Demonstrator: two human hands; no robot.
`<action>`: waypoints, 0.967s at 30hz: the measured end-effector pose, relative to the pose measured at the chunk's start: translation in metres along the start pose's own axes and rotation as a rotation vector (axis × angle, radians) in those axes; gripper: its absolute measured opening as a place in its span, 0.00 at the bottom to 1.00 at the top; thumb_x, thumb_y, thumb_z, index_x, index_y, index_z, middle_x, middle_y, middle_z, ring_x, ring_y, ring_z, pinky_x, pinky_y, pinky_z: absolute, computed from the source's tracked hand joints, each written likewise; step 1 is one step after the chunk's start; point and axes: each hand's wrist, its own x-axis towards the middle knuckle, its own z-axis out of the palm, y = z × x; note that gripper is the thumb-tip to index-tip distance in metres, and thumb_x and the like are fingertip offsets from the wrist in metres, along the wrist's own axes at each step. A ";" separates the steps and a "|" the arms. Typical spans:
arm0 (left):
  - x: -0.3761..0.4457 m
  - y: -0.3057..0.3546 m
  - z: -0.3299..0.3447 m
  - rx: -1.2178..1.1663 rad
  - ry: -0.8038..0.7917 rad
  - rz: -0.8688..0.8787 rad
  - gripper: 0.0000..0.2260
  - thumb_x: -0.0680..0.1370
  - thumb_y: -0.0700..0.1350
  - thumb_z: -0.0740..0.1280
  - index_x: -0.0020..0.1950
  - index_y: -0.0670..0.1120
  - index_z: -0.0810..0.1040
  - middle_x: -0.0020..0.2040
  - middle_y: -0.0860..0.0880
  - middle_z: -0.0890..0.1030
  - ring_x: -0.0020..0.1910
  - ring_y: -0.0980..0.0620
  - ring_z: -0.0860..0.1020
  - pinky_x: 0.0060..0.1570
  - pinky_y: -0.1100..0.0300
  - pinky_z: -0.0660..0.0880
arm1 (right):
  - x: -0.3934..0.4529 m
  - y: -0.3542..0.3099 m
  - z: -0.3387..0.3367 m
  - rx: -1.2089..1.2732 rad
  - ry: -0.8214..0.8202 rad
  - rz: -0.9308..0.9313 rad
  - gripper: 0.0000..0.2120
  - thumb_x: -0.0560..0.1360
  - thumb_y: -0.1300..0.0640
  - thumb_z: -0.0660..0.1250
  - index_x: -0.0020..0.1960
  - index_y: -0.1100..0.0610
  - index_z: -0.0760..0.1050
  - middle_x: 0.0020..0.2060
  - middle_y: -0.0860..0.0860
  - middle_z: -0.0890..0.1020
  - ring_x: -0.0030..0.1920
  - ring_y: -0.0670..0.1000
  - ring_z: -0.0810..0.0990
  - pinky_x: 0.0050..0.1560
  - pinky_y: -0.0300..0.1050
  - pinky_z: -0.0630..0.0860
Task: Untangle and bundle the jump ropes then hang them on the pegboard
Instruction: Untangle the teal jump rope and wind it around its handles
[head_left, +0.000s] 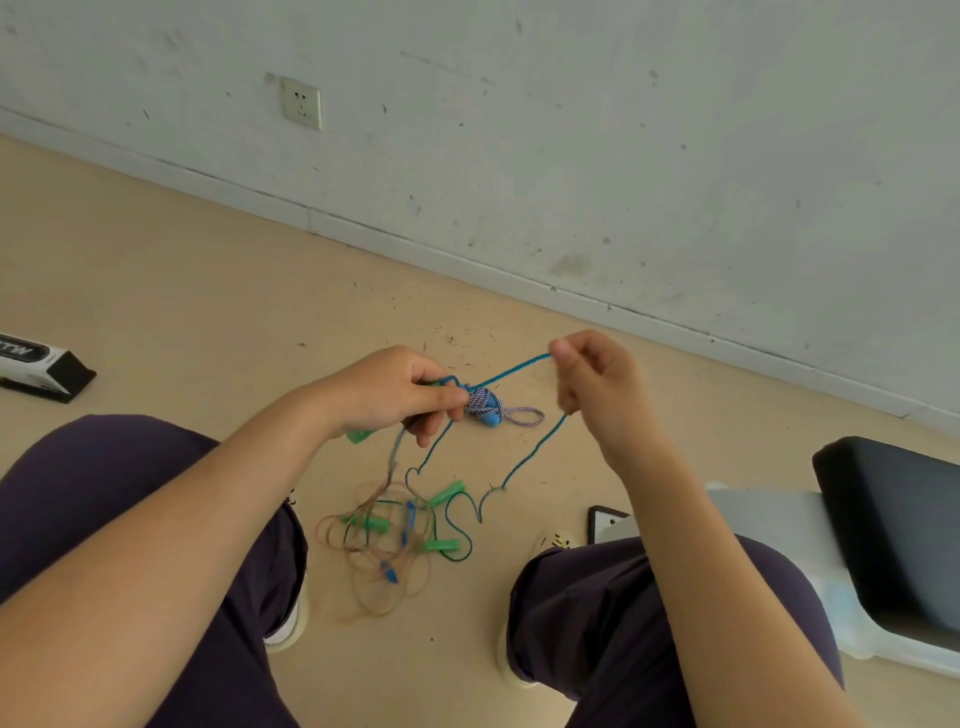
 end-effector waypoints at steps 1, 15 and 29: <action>0.000 -0.003 -0.002 0.050 0.018 -0.022 0.10 0.82 0.44 0.66 0.44 0.42 0.81 0.31 0.48 0.81 0.32 0.52 0.79 0.43 0.55 0.77 | 0.002 0.000 -0.005 0.035 0.068 -0.003 0.08 0.80 0.57 0.65 0.42 0.54 0.74 0.22 0.45 0.72 0.25 0.47 0.69 0.34 0.45 0.68; 0.001 0.001 0.011 -0.137 0.022 0.089 0.14 0.79 0.54 0.68 0.42 0.44 0.81 0.29 0.49 0.72 0.25 0.53 0.66 0.27 0.62 0.66 | -0.019 -0.007 0.021 -0.061 -0.442 0.056 0.08 0.74 0.56 0.74 0.47 0.56 0.76 0.32 0.51 0.78 0.29 0.46 0.71 0.32 0.37 0.69; -0.010 -0.014 -0.031 0.134 0.027 -0.133 0.12 0.83 0.49 0.64 0.44 0.44 0.80 0.35 0.46 0.83 0.37 0.52 0.81 0.47 0.58 0.74 | -0.003 -0.003 0.000 0.061 0.012 -0.054 0.10 0.79 0.69 0.61 0.44 0.56 0.69 0.37 0.54 0.81 0.32 0.51 0.79 0.41 0.46 0.77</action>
